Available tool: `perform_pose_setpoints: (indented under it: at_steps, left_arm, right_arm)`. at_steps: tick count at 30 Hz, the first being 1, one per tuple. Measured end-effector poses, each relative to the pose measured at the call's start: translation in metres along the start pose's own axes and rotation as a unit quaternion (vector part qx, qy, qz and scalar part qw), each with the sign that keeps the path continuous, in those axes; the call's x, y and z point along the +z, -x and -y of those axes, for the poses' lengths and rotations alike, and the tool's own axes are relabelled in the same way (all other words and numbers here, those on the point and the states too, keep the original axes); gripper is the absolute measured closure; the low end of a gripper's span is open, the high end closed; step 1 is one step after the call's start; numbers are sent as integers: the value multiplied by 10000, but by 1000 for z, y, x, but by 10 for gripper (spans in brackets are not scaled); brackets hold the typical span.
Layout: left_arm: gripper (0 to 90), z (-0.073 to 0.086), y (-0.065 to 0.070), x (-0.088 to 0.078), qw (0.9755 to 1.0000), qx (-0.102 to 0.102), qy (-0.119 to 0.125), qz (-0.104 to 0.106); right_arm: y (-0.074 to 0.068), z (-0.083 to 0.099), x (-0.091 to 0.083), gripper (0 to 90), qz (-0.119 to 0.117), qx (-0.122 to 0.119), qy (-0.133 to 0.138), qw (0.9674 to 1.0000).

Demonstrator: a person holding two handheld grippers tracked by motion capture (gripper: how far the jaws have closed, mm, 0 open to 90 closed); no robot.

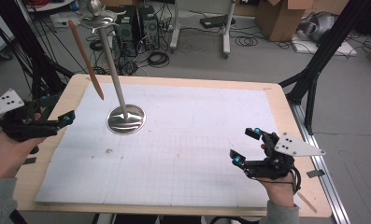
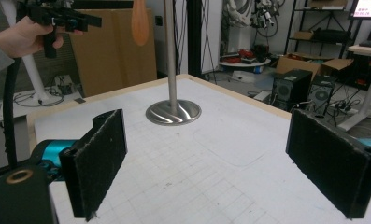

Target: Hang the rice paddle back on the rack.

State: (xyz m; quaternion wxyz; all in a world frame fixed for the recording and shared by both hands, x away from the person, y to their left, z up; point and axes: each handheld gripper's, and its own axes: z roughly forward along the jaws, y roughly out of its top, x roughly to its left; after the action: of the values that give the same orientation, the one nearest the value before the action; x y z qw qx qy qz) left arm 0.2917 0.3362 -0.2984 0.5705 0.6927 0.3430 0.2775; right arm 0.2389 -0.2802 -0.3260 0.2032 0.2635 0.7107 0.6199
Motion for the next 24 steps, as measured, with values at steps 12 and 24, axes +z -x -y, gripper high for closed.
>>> perform_pose_setpoints:
  at_steps: [12, 24]
  left_arm:
    - [133, 19, 18, -10, 9999, 71, 139, -15]
    - [133, 29, 30, -16, 9997, 58, 255, 35]
  right_arm:
    - [0, 0, 11, 113, -140, -22, -10, 9999]
    - [2, -1, 14, 113, -148, -8, 26, 9999]
